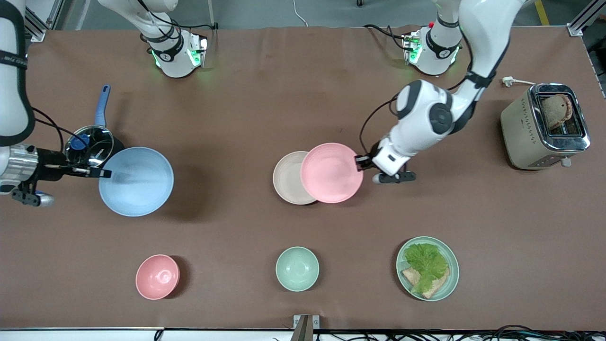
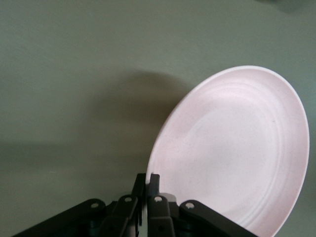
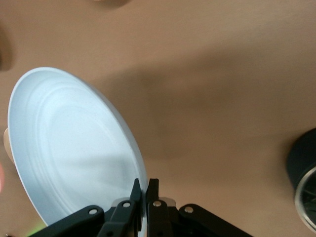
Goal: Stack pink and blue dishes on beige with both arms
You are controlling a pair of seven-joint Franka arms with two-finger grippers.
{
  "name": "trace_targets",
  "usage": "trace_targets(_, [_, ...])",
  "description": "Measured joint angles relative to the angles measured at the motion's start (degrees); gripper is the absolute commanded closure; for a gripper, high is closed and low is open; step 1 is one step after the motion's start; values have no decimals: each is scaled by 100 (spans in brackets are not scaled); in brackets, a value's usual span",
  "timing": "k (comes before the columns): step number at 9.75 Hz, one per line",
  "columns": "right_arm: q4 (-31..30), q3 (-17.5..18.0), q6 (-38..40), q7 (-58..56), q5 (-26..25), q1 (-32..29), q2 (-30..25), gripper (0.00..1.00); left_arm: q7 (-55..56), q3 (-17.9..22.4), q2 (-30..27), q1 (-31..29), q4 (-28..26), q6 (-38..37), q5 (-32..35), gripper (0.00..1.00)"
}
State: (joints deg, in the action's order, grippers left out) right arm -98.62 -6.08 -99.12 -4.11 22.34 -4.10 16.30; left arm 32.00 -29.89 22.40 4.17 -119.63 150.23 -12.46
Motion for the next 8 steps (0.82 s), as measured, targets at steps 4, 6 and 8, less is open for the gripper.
trace_targets(4, [-973, 1422, -1679, 1141, -8, 100, -163, 99, 2977, -261, 1167, 364, 757, 176, 2741, 90])
trace_targets(6, [-1334, 1965, -2102, 1533, 152, 116, -165, 99, 3692, -428, 1391, 387, 775, 180, 3289, 1])
trace_targets(8, [-1636, 2419, -2412, 1610, 472, 113, -166, 99, 3882, -484, 1337, 393, 854, 140, 3377, 0])
